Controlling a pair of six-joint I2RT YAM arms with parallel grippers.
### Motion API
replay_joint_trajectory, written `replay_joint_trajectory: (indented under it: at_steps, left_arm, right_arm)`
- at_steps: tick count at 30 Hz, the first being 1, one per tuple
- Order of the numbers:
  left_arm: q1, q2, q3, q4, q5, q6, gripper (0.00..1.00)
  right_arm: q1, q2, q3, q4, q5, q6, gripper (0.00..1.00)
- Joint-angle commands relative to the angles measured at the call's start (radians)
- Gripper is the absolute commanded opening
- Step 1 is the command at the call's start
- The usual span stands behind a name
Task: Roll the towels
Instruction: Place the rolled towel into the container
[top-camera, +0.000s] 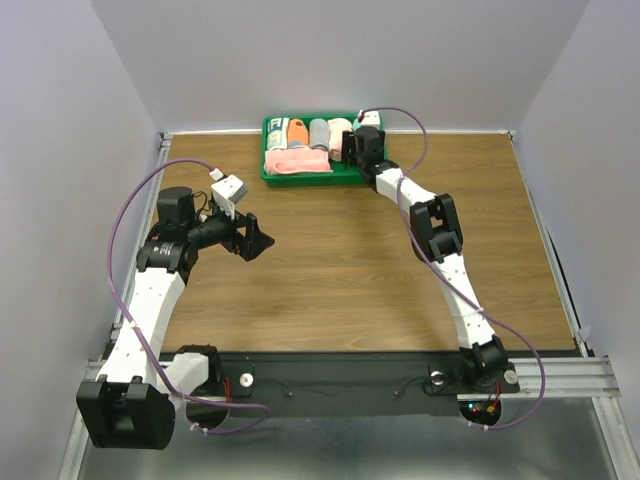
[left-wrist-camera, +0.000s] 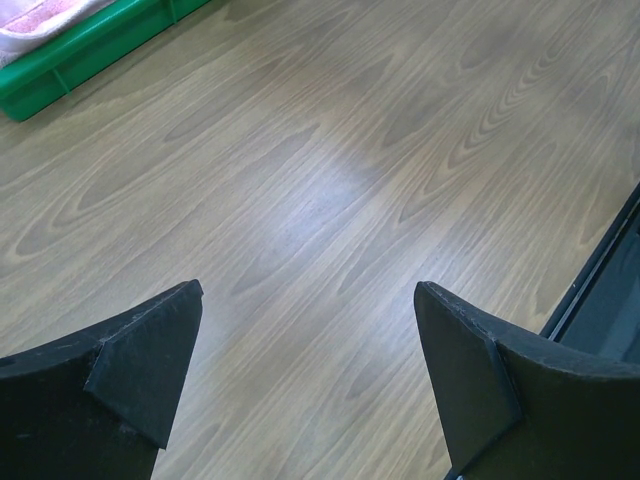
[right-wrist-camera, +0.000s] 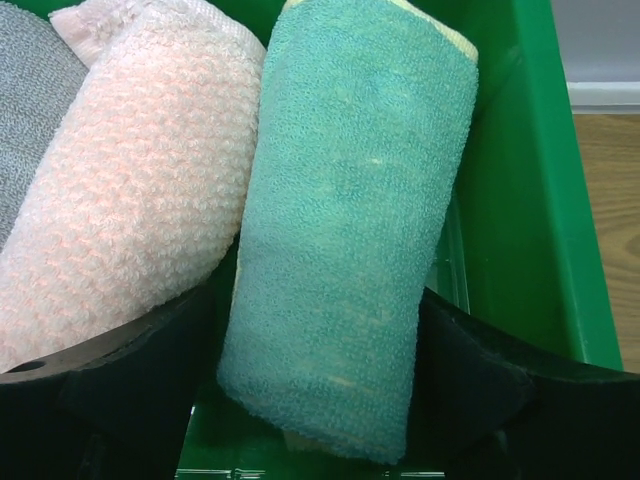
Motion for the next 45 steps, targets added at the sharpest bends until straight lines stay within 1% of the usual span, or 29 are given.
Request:
replay_joint_trajectory:
  at_steps: [1,9,18,21,22,23,24,27,30,31,33,34,37,41,45]
  left_arm:
    - [-0.004,-0.032,0.007,0.013,0.005,0.006,0.99]
    - [-0.004,-0.049,0.010,0.014,0.003,-0.003,0.99]
    - [-0.004,-0.058,0.010,0.013,-0.002,-0.003,0.99]
    - [-0.004,-0.058,0.010,0.017,0.000,-0.010,0.99]
    - [-0.004,-0.056,0.010,0.019,-0.002,-0.010,0.99]
    - [-0.004,-0.058,0.010,0.017,-0.002,-0.011,0.99]
    - [-0.004,-0.061,0.010,0.017,-0.002,-0.011,0.99]
    - [-0.004,-0.065,0.010,0.017,-0.008,-0.014,0.99]
    - [-0.004,-0.069,0.008,0.023,-0.006,-0.025,0.99]
    - [-0.004,-0.067,0.008,0.031,-0.003,-0.028,0.99]
    - [-0.004,-0.067,0.004,0.037,-0.002,-0.037,0.99]
    - [-0.004,-0.067,0.002,0.040,0.000,-0.045,0.99]
    - [-0.004,-0.067,0.005,0.042,-0.003,-0.048,0.99]
    - [-0.004,-0.076,0.004,0.040,-0.012,-0.046,0.99]
    - [-0.004,-0.078,0.002,0.040,-0.014,-0.046,0.99]
  right_arm:
    - [-0.011,-0.105,-0.002,0.013,0.026,-0.018,0.83]
    - [-0.012,-0.146,0.049,0.065,0.116,-0.071,0.85]
    - [-0.012,-0.166,0.047,0.135,0.119,-0.167,0.85]
    - [-0.015,-0.195,0.015,0.138,0.103,-0.174,0.78]
    - [-0.015,-0.227,-0.025,0.135,0.054,-0.177,0.70]
    - [-0.015,-0.255,-0.061,0.136,0.017,-0.180,0.67]
    - [-0.015,-0.281,-0.095,0.135,-0.068,-0.179,0.61]
    - [-0.012,-0.391,-0.215,0.093,-0.198,-0.176,0.48]
    - [-0.012,-0.465,-0.304,0.038,-0.220,-0.158,0.39]
    - [-0.012,-0.473,-0.321,0.018,-0.215,-0.153,0.32]
    - [-0.012,-0.477,-0.347,0.001,-0.217,-0.156,0.28]
    - [-0.012,-0.474,-0.361,-0.016,-0.214,-0.156,0.23]
    - [-0.014,-0.445,-0.367,-0.034,-0.212,-0.141,0.20]
    - [-0.012,-0.396,-0.332,-0.092,-0.227,-0.095,0.12]
    - [-0.012,-0.346,-0.287,-0.134,-0.238,-0.062,0.06]
